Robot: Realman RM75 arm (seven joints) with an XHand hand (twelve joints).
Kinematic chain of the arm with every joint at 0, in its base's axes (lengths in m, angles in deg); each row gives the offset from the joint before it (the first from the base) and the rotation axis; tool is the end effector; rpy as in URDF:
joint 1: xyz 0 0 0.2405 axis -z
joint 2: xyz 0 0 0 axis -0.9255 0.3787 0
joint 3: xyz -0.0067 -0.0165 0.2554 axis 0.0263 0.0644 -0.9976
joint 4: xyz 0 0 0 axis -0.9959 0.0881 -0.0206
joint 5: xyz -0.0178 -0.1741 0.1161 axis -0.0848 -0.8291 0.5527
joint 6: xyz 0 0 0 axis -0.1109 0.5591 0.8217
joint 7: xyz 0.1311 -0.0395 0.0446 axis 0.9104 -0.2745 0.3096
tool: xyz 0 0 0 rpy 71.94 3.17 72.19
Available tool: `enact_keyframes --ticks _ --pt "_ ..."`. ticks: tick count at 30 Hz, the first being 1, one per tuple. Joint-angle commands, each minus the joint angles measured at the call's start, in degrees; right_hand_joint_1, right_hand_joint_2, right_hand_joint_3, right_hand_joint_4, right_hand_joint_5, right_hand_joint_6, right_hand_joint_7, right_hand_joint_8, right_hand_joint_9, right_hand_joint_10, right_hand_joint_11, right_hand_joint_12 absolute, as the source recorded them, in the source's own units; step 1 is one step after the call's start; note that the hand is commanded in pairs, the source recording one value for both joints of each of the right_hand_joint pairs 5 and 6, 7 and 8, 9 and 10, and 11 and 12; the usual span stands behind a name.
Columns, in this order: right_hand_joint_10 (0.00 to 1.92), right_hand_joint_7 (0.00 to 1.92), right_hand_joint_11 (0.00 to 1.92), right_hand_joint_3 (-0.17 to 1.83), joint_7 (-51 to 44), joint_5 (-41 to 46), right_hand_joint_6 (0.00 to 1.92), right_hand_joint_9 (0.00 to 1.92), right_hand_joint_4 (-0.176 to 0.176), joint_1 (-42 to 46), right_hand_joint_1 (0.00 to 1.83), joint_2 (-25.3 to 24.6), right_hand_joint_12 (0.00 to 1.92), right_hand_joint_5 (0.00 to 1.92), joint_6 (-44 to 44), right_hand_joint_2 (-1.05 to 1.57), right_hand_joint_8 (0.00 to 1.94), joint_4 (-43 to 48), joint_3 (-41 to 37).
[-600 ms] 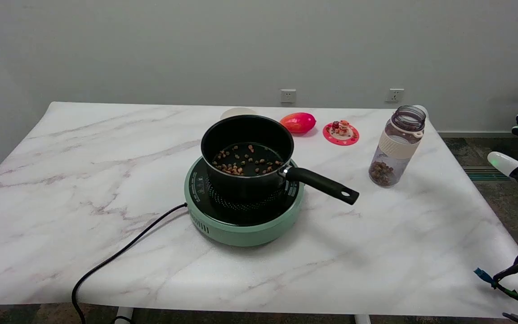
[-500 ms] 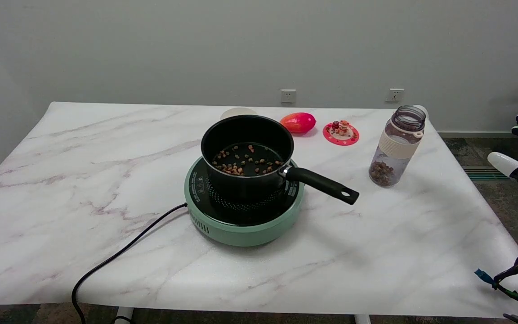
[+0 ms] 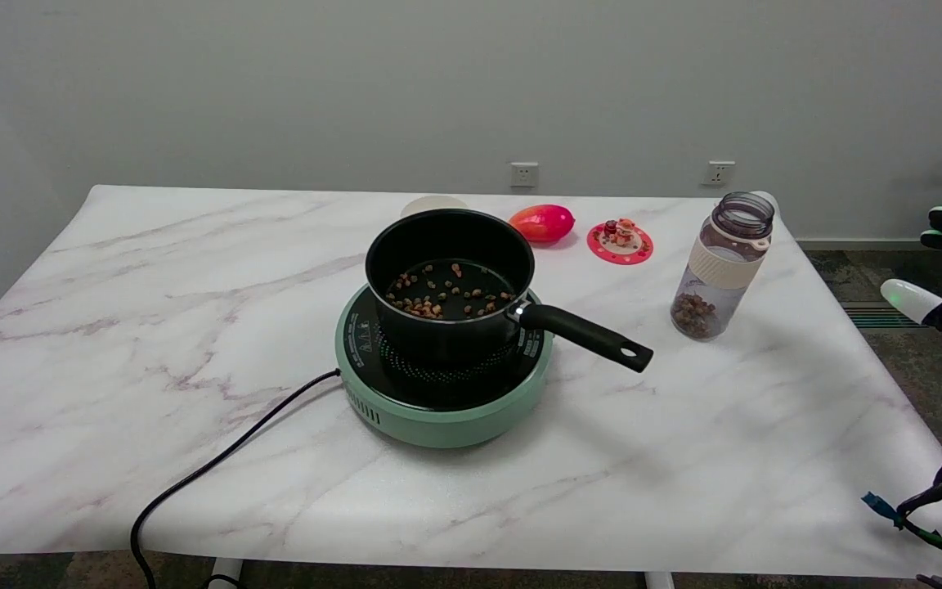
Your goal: Pick up the bottle.
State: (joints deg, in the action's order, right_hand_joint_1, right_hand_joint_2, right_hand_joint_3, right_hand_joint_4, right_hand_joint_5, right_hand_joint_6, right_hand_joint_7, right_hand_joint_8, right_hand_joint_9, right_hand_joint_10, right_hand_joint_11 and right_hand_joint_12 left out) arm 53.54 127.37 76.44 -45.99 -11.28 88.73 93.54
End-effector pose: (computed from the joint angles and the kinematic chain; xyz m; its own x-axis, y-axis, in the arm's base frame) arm -0.2683 -0.1704 0.6278 0.2876 0.7320 0.6176 -0.8829 -0.0473 0.4671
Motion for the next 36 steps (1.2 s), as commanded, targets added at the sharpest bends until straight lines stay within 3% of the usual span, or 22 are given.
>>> enact_keyframes --ticks 1,10,18,29,36 --pt "0.61 0.68 0.71 1.18 1.8 -0.4 0.38 0.61 0.0 0.27 1.24 0.06 0.71 0.38 -5.14 -0.57 0.68 3.48 3.03" --pt "0.59 0.64 0.67 1.27 1.17 -2.49 0.31 0.59 0.0 -1.16 1.22 0.46 0.67 0.31 -10.31 -0.73 0.64 9.54 7.89" --pt "0.55 0.59 0.62 1.19 1.27 -3.97 0.23 0.55 0.0 -2.04 1.18 0.52 0.62 0.23 -17.04 -0.83 0.59 13.48 9.74" --pt "0.52 0.57 0.58 1.18 3.66 -2.16 0.2 0.52 0.0 -9.29 1.16 -4.12 0.58 0.2 -14.53 -0.85 0.57 7.73 17.04" --pt "0.53 0.58 0.59 1.1 3.8 -2.16 0.19 0.53 0.0 -11.31 1.16 -4.49 0.59 0.19 -14.45 -0.83 0.58 7.34 20.09"
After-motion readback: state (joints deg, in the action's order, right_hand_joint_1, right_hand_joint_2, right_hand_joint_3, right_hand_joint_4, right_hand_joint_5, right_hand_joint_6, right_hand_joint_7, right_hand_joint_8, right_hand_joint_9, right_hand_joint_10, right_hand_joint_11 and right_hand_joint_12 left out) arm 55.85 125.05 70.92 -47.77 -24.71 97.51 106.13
